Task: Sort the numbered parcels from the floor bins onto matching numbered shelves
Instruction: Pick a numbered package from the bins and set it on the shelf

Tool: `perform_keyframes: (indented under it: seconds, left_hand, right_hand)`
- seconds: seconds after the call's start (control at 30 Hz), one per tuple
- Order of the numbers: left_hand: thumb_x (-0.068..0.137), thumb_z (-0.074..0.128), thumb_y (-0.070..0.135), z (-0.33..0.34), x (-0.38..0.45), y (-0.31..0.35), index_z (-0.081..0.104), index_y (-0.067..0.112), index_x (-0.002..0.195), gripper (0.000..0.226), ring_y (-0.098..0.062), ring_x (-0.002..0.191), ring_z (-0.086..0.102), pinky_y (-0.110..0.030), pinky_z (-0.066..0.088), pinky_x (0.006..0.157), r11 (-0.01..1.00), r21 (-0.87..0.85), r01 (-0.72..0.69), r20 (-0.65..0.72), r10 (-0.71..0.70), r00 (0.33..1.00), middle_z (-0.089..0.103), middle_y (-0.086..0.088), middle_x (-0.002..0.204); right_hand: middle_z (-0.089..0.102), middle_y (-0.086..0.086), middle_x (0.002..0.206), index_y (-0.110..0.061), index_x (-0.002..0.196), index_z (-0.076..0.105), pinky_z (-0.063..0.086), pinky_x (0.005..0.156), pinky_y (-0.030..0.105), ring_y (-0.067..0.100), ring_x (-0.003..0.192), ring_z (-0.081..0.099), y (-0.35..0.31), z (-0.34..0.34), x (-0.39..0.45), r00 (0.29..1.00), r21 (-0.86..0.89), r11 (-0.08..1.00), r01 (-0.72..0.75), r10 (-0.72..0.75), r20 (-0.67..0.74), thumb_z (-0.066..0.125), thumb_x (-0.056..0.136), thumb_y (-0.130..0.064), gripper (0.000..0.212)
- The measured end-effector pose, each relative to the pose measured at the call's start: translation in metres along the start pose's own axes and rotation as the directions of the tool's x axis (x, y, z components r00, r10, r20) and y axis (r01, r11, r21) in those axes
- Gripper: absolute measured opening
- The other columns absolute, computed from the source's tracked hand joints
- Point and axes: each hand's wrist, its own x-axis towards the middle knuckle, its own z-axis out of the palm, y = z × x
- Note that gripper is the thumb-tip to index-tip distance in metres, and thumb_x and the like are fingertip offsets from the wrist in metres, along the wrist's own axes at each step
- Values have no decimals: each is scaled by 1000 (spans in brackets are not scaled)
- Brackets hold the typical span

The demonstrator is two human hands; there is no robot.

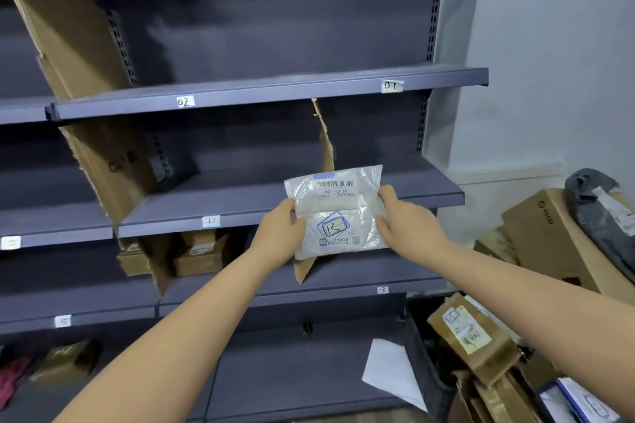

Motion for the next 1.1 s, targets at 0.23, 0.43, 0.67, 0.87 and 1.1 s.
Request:
perform_keyframes:
  seconds: [0.23, 0.43, 0.67, 0.87, 1.1]
  left_hand:
    - [94, 41, 11, 16, 6, -35, 55, 22, 95, 18, -10, 61, 50, -19, 37, 48, 999, 35, -19, 101, 15, 995, 55, 6, 74]
    - [91, 39, 4, 67, 13, -55, 45, 21, 68, 30, -8, 57, 40, -20, 28, 48, 992, 91, 85, 202, -102, 974, 48, 6, 67]
    - [92, 39, 5, 152, 46, -85, 44, 20, 68, 29, -14, 70, 47, -20, 30, 49, 953, 196, 232, 362, -290, 886, 52, 3, 76]
    - [85, 35, 7, 223, 89, -122, 58, 18, 102, 31, -23, 91, 60, -30, 51, 77, 881, 294, 370, 304, -454, 838, 63, -1, 101]
    - [92, 43, 7, 284, 141, -164, 2, 8, 154, 74, -29, 128, 45, -37, 45, 95, 837, 311, 450, 57, -489, 870, 35, -11, 147]
  right_hand:
    - [43, -2, 69, -9, 130, 33, 36, 58, 34, 29, 62, 44, -14, 39, -16, 989, -58, 989, -134, 137, 50, 42, 97, -15, 35]
    - [63, 8, 94, -9, 127, 35, 33, 60, 33, 32, 74, 54, 17, 87, -24, 959, -63, 972, -228, 235, 160, 42, 94, -15, 34]
    - [65, 9, 108, -11, 117, 43, 33, 64, 33, 34, 98, 62, 80, 147, -5, 913, -99, 974, -205, 227, 340, 41, 96, -19, 23]
    - [57, 5, 93, -14, 106, 45, 36, 65, 32, 32, 82, 55, 130, 207, 30, 873, -41, 969, -242, 236, 427, 39, 93, -11, 14]
    - [64, 10, 101, -12, 124, 50, 38, 64, 29, 28, 79, 52, 158, 294, 90, 867, 141, 920, -365, 281, 413, 37, 89, -1, 39]
